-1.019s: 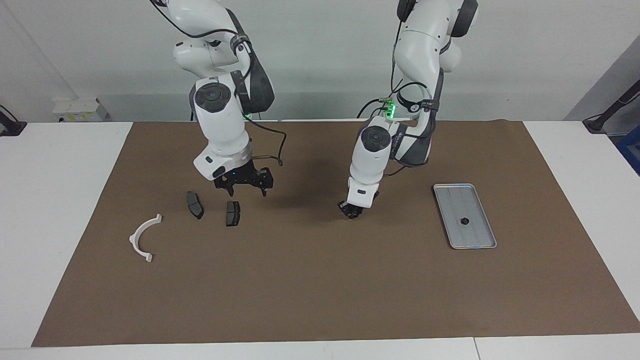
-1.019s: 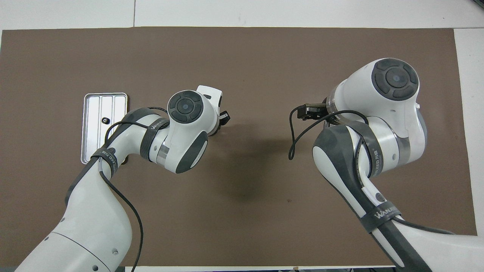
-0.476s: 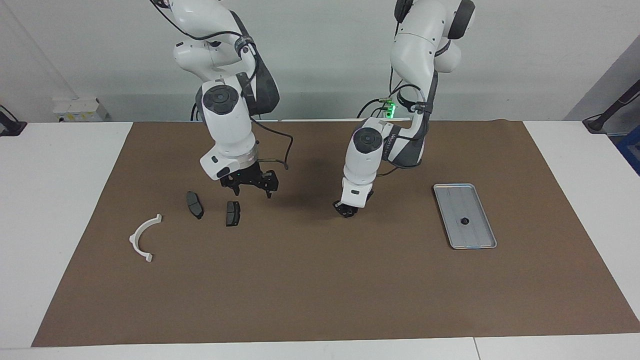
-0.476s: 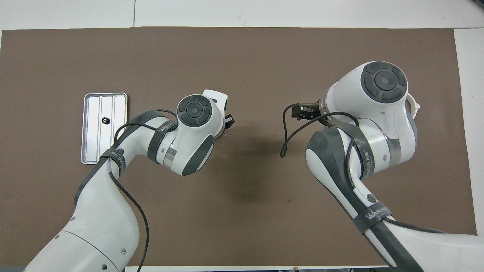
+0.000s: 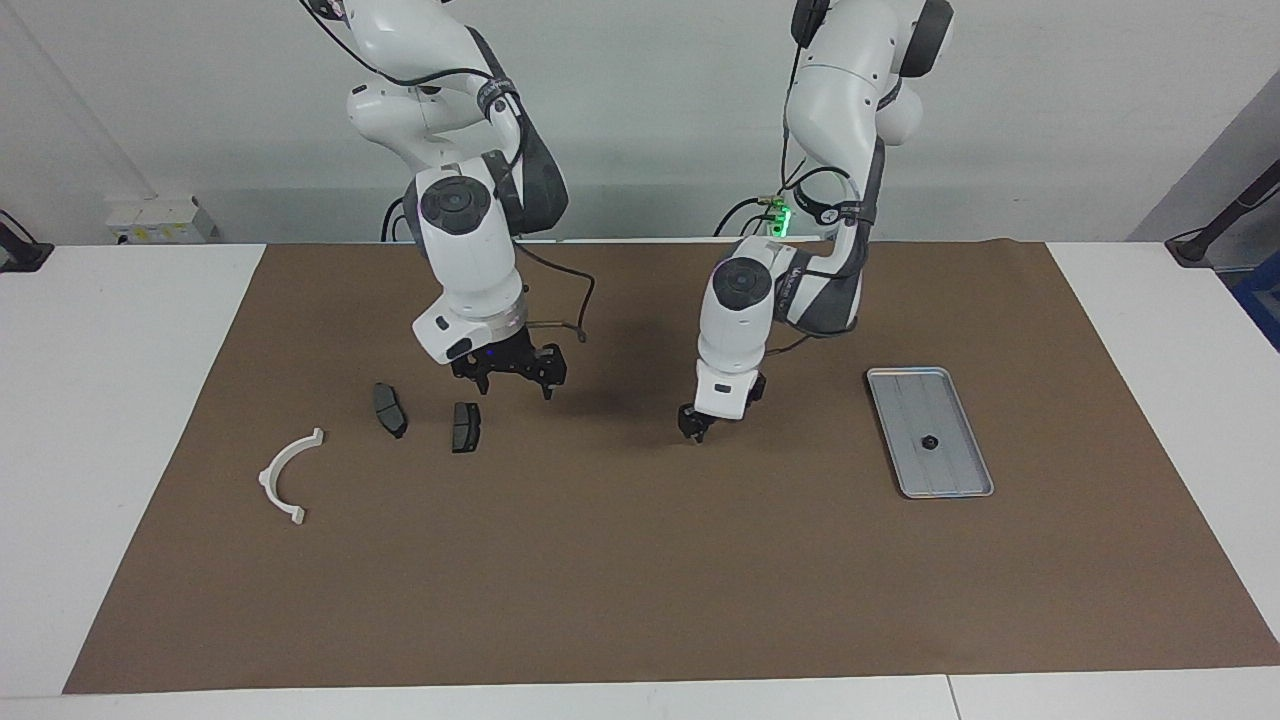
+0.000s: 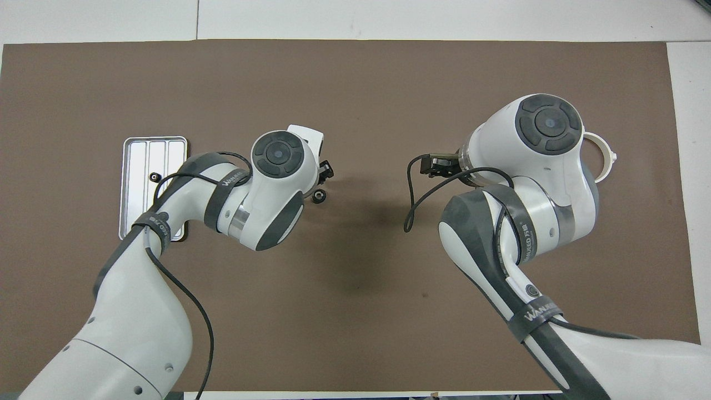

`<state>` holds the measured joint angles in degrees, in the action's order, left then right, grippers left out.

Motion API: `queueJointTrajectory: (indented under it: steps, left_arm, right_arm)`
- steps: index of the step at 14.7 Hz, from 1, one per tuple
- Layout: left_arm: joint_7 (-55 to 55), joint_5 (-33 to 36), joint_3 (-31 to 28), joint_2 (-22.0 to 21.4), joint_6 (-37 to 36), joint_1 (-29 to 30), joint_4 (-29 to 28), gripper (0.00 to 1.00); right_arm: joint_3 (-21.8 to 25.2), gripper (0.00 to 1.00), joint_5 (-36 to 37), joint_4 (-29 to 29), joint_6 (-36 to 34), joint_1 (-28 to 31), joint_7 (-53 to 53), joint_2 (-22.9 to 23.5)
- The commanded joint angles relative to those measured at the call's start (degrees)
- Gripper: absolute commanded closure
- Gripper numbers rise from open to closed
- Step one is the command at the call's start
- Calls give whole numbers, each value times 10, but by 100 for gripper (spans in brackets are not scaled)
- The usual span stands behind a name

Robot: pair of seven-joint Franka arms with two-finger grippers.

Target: Place bearing gear from tray to pile

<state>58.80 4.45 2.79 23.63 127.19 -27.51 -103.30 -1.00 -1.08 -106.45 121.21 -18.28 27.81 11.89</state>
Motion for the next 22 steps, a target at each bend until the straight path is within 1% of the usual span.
queueJointTrajectory:
  steps: [1,3,5,7,9,10,11,12,13,15,17,19,22]
  left_arm:
    - [-85,13,3,-81,-58,70,-33,0]
    - [-198,11,3,-105,-87,134,-44,0]
    - [-292,11,3,-105,-88,180,-44,0]
    - [-380,11,3,-104,-75,224,-45,1]
    - [-449,11,3,-104,-29,259,-61,9]
    - [-465,11,3,-102,-6,271,-69,16]
    - [-477,11,3,-98,9,279,-73,21]
    - [-489,11,3,-93,17,286,-74,28]
    - [-492,11,3,-86,26,286,-74,32]
    - [-492,11,3,-68,56,293,-74,38]
    - [-492,11,3,-58,68,294,-74,50]
    - [-492,11,3,-58,71,301,-81,50]
    - [-497,11,3,-58,97,311,-102,49]
  right_arm:
    - [0,0,3,-3,17,-20,52,8]
    - [1,0,6,2,31,-45,114,25]
    - [1,0,36,12,45,-66,183,44]
    - [1,0,55,46,38,-90,238,69]
    - [3,0,59,102,27,-124,298,121]
    - [4,0,73,135,16,-142,333,152]
    - [3,0,93,189,-10,-159,369,192]
    - [1,0,97,241,-31,-165,396,224]
    - [0,0,96,276,-50,-168,408,246]
    - [0,0,94,321,-67,-178,424,269]
    - [-1,0,86,342,-63,-191,440,291]
    - [-1,0,85,367,-67,-192,444,306]
    - [-6,0,78,372,-68,-204,444,315]
